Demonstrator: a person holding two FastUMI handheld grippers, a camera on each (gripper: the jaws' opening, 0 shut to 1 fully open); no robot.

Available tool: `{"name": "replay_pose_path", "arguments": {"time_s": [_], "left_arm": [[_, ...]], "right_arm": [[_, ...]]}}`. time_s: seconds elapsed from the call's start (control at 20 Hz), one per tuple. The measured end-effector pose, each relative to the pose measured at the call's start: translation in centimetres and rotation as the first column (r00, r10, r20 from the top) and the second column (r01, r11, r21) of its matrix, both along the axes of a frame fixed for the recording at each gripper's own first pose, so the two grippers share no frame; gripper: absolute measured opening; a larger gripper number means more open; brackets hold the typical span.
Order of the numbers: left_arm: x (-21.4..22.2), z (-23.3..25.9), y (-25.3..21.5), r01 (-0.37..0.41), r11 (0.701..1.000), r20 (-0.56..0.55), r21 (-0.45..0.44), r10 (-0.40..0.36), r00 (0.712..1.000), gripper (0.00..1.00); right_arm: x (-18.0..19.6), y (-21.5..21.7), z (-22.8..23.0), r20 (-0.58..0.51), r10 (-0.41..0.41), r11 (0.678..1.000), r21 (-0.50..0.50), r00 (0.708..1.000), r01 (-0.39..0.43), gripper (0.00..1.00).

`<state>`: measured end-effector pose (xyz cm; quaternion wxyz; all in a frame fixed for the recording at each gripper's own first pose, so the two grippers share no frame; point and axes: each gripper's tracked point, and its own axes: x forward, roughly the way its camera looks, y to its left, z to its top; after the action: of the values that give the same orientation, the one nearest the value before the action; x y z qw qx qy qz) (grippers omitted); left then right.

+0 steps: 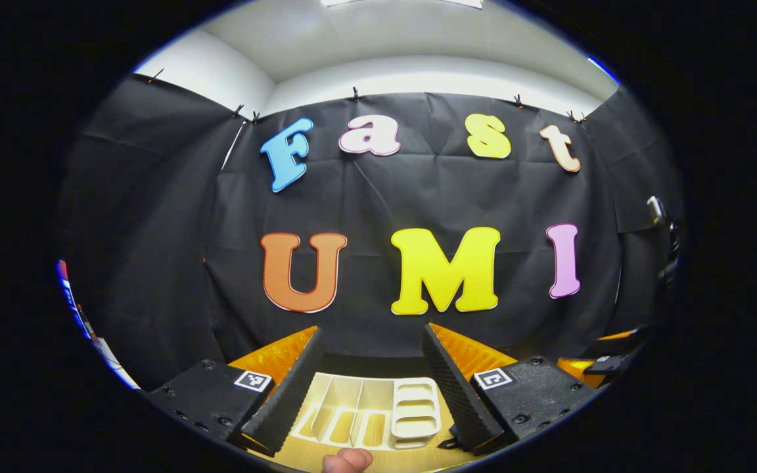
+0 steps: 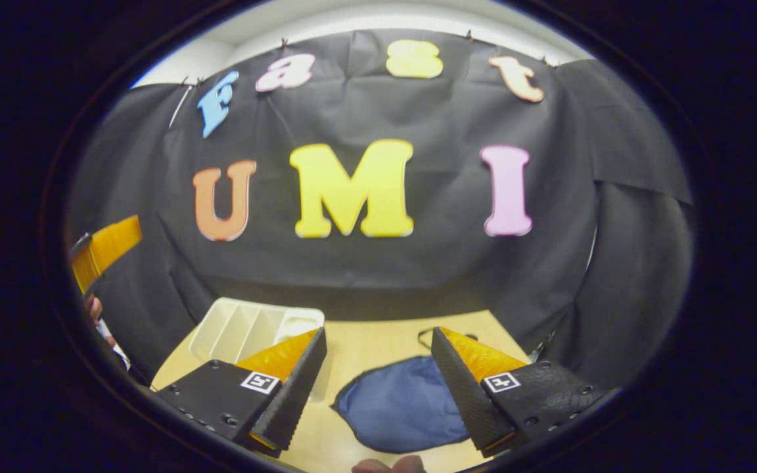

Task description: Open the schoolbag, grab two books from the bookshelf and put them into the schoolbag.

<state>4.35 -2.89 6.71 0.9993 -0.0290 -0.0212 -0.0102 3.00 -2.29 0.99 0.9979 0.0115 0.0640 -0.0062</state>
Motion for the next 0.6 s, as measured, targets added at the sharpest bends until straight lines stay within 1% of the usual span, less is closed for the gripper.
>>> {"name": "replay_pose_path", "arguments": {"time_s": [0.05, 0.1, 0.15, 0.2, 0.25, 0.35, 0.45, 0.6], "left_arm": [[-0.3, 0.3, 0.0, 0.003, 1.0, 0.004, -0.003, -0.003, 1.0, 1.0], [-0.6, 0.4, 0.1, 0.005, 1.0, 0.003, -0.007, -0.005, 1.0, 0.95], [-0.9, 0.5, 0.1, 0.009, 1.0, 0.004, -0.013, -0.009, 1.0, 0.95], [-1.1, 0.7, 0.2, 0.005, 1.0, 0.005, -0.016, -0.005, 1.0, 0.96], [-1.3, 0.6, 0.5, 0.001, 1.0, 0.001, -0.019, -0.001, 1.0, 0.96], [-1.7, 0.6, 0.2, 0.003, 1.0, -0.01, -0.03, -0.004, 1.0, 0.95], [-2.0, 0.6, -0.1, 0.023, 0.999, -0.009, -0.042, -0.024, 1.0, 0.96], [-1.9, 0.2, -0.4, 0.046, 0.998, -0.024, -0.031, -0.047, 0.999, 0.95]], "right_arm": [[-0.6, 0.1, 1.3, 0.056, -0.012, 1.0, 0.007, 0.998, 0.012, 0.99], [-1.2, 0.4, 2.5, 0.104, -0.02, 1.0, 0.018, 0.994, 0.018, 0.94], [-1.9, 0.5, 3.4, 0.147, -0.028, 0.999, 0.028, 0.989, 0.024, 0.96], [-2.2, 0.7, 4.0, 0.179, -0.036, 0.999, 0.036, 0.983, 0.03, 0.94], [-2.7, 1.0, 4.4, 0.198, -0.041, 0.999, 0.038, 0.979, 0.034, 0.94], [-3.4, 1.4, 4.3, 0.199, -0.035, 0.999, 0.023, 0.979, 0.031, 0.94], [-3.5, 1.7, 4.1, 0.193, -0.027, 1.0, -0.002, 0.981, 0.028, 0.94], [-3.6, 1.7, 4.3, 0.197, -0.035, 0.999, -0.002, 0.98, 0.037, 0.94]]}}
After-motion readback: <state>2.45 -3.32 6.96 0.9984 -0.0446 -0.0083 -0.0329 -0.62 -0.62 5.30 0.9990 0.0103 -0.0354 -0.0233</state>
